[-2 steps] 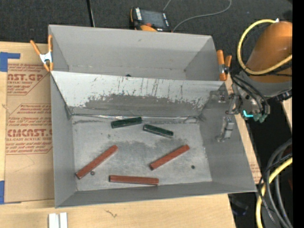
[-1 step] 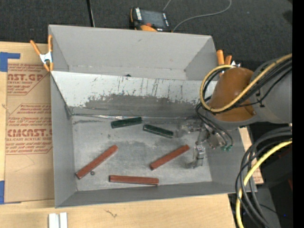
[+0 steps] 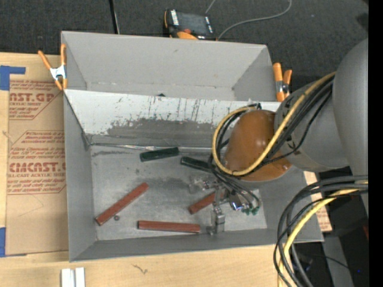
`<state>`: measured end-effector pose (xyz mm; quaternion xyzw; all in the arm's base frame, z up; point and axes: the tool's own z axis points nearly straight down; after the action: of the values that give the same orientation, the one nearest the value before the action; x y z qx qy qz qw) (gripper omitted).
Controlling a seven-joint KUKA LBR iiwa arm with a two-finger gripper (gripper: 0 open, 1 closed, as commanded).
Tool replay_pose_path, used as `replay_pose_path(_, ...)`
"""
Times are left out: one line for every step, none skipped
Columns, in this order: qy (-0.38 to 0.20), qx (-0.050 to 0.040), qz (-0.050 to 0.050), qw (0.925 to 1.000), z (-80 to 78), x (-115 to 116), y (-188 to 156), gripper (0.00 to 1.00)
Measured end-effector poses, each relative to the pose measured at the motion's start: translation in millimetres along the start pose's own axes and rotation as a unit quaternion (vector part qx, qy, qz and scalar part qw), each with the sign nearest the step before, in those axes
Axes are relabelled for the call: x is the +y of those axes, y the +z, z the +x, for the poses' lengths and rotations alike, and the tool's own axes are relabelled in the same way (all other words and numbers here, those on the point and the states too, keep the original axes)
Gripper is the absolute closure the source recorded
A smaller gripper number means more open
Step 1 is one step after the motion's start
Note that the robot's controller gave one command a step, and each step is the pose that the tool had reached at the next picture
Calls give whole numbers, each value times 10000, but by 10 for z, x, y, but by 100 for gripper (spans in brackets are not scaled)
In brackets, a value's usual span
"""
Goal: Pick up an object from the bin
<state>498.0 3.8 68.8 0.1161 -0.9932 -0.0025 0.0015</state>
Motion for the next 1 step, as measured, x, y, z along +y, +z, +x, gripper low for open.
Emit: replay_pose_path(37, -17, 24, 10000, -8, -57, -13, 100)
